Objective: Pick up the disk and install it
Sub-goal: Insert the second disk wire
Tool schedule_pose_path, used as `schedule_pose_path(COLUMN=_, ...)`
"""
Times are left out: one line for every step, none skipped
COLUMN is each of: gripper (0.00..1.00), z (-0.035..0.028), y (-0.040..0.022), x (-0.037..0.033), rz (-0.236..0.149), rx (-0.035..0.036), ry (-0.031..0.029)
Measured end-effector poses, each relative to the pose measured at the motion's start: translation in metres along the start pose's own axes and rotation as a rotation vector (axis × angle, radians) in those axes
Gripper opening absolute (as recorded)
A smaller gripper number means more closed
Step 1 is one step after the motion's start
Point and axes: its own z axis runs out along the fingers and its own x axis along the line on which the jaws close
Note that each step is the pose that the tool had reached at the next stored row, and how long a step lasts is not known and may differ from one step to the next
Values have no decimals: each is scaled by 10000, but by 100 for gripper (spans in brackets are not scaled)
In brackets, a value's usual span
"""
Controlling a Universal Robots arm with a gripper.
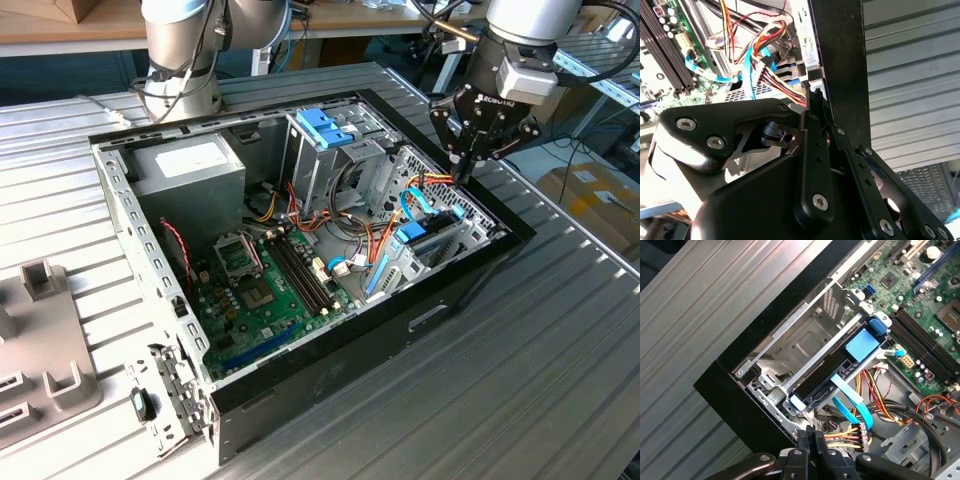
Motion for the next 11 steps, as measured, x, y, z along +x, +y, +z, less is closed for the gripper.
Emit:
schedule_pose_path(gripper=16, z=2, y=0, x=0, rz=173, rx=-21, ry=-3)
schedule_pose_path(gripper=16, z=2, y=0, x=0, rz=294, rx=-36, ry=-5)
schedule_pose_path(gripper=16, z=4, y=0, x=0, rz=482, rx=-58, ry=-9)
schedule_pose_path(gripper=16, z=5, y=0, x=-1, rz=629, rx=-76, ry=-11)
schedule_pose_path(gripper=16, z=6, y=0, x=-1, rz=720, rx=-87, ry=-12)
schedule_pose_path(gripper=16, z=6, y=0, x=-1, rz=804, rx=-97, ry=-14)
schedule_pose_path(gripper=16, z=7, y=0, x=-1, rz=887, rx=-106, ry=-16)
schedule_pose_path(gripper=16, z=7, y=0, x=-1, rz=951, rx=-114, ry=-17)
schedule_pose_path(gripper=16, z=7, y=0, x=-1, rz=1004, rx=-120, ry=-17)
schedule_pose_path(gripper=16, z=7, y=0, x=-1, rz=1056, rx=-127, ry=-19)
schedule_pose_path(gripper=16, z=8, y=0, x=-1, rz=1056, rx=-127, ry=-19)
